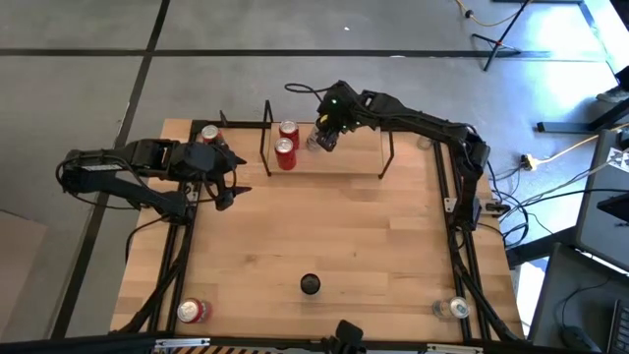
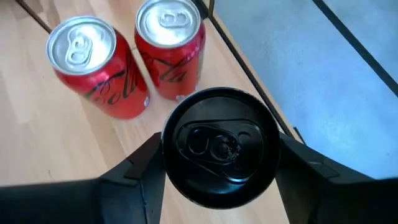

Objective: Place canned beverage on shelf
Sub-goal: Put the right white and blue soda can on the shelf

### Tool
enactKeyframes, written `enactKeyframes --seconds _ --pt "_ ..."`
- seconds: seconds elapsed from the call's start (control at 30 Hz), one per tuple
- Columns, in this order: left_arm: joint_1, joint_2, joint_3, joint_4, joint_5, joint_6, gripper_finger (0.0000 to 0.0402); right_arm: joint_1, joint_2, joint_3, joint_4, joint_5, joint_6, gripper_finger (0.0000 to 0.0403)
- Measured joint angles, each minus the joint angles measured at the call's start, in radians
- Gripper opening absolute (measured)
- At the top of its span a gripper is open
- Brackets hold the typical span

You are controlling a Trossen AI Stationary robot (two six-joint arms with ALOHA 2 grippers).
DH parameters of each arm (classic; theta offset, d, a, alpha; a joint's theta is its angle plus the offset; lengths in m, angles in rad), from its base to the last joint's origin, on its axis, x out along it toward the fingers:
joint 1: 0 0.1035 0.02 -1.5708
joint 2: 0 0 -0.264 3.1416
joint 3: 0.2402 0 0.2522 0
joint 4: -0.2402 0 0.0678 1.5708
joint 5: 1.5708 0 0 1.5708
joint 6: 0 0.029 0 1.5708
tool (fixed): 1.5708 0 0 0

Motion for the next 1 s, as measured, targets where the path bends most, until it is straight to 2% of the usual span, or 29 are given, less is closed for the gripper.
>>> enactKeyframes --seconds 0.3,0.7,1.0 --pt "0.000 0.000 0.000 0.000 0.000 -0.002 0.0352 0.000 0.028 0.000 -0.009 -0.021 -0.026 0.0216" --pt "0.000 0.000 0.000 0.000 0.000 -0.002 0.0352 0.001 0.041 0.001 0.018 -0.027 -0.022 0.0279" --pt "0.000 0.000 0.000 0.000 0.000 -0.002 0.0352 0.002 0.042 0.000 0.083 -0.027 -0.022 0.0288"
